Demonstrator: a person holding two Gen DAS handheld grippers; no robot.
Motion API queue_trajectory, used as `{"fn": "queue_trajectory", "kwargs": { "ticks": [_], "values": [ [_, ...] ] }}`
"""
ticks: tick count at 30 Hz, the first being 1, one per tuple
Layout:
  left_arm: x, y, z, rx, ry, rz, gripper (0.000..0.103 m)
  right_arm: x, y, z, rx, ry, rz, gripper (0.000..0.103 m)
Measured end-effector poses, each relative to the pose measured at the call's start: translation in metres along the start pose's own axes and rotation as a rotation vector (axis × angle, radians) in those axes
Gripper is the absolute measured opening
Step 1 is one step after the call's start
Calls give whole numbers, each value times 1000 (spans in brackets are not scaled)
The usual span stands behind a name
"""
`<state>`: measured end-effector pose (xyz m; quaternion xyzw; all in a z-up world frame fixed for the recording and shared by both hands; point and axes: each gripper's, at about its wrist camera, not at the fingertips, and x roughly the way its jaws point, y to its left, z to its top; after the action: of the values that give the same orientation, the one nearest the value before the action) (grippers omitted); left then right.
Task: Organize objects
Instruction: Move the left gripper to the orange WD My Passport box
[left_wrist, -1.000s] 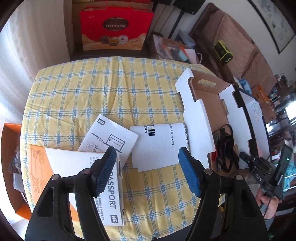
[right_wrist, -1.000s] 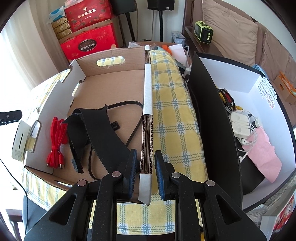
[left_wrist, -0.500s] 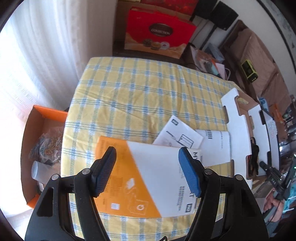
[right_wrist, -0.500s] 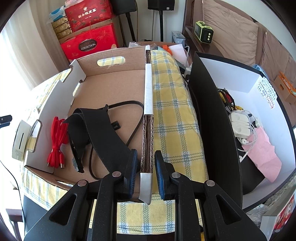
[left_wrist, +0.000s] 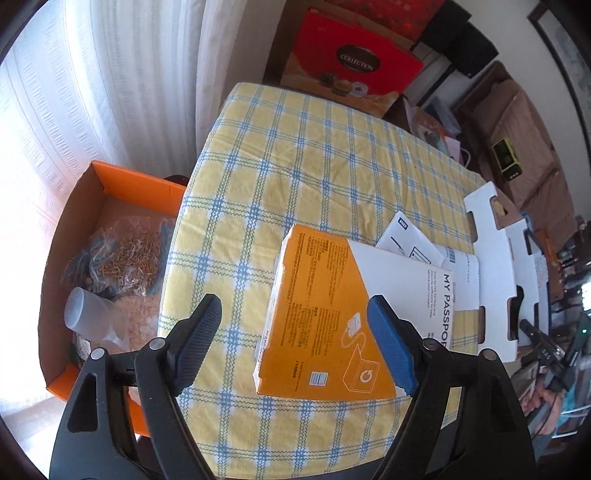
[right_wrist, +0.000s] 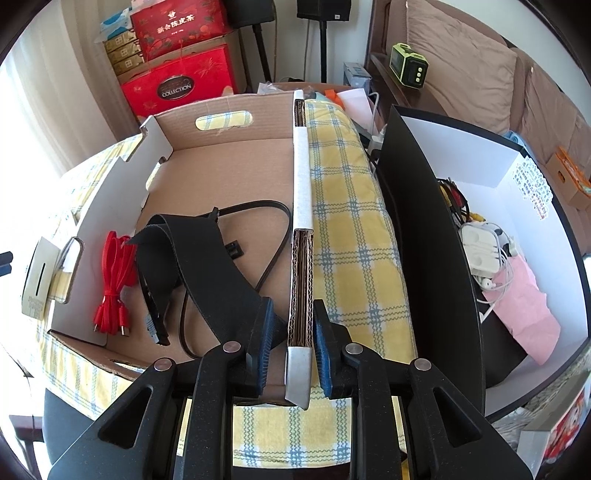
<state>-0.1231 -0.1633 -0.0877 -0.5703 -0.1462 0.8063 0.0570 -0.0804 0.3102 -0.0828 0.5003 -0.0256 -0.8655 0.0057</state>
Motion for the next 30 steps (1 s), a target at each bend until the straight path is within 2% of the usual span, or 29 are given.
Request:
{"fn": "queue_trajectory", "kwargs": {
  "ticks": [7, 21, 30],
  "values": [
    [11, -9, -10, -2, 41, -100, 78, 0, 1, 1, -4, 1, -4, 21],
    [26, -80, -27, 137, 74, -132, 78, 1, 0, 1, -7, 2, -10, 22],
    [30, -87, -30, 126, 77, -167, 78, 2, -1, 1, -7, -1, -10, 22]
  ]
}}
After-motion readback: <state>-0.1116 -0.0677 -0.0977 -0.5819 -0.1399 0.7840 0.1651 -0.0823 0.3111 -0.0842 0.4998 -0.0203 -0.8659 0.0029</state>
